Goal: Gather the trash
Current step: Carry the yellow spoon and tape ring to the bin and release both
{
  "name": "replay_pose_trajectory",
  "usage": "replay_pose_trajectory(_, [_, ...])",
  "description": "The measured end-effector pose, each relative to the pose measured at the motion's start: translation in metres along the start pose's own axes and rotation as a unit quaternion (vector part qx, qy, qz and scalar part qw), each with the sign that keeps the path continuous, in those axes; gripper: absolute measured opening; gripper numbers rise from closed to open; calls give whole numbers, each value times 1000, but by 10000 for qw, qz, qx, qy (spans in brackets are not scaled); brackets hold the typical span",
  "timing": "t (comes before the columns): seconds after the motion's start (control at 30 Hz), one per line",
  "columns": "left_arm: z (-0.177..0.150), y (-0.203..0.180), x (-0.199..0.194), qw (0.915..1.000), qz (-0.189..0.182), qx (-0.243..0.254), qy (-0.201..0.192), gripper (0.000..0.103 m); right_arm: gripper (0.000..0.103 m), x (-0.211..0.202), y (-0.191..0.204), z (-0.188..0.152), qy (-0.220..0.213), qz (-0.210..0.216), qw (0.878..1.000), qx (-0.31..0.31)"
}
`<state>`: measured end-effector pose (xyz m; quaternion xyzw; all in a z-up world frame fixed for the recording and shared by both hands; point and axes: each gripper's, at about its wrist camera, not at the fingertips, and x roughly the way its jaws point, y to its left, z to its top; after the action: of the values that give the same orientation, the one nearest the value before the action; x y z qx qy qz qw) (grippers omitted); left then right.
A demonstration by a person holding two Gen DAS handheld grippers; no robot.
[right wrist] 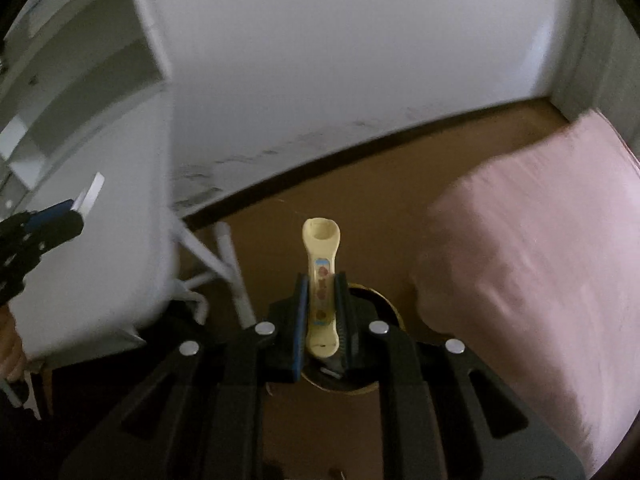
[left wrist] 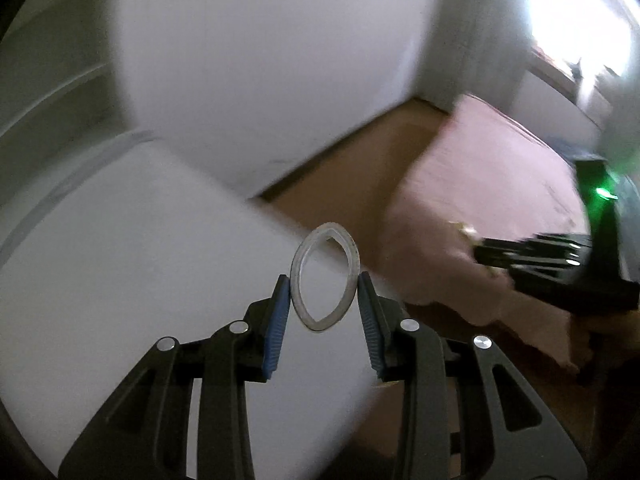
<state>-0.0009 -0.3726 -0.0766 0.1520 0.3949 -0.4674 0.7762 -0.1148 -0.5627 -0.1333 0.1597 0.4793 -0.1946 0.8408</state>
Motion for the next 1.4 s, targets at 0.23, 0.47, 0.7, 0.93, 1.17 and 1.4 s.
replay_pose_trajectory(0.23, [-19,-100,51,9941,-650,767,407,34,14,7,-58,-44,186,-66,9986,499])
replay_pose_trajectory(0.47, [-32,-117,117,9898,-673,982,788,34,14,42,-67,-61,458,109,9968,640])
replay_pose_trajectory(0.7, [-44,-95,178,9854,-595,884,1326,34,14,89,-58,-66,688,236,9956,584])
replay_pose_trajectory(0.93, [-58,-87,203,9823,-514,803,1611,34,14,119,-55,-71,885,329,9936,624])
replay_pose_trajectory(1.17, [-61,-84,213,9815,-446,754,1702,34,14,129,-54,-73,992,401,9920,671])
replay_pose_trajectory(1.4, [-61,-82,219,9808,-413,759,1749,39,14,136,-54,-72,1085,444,9905,720])
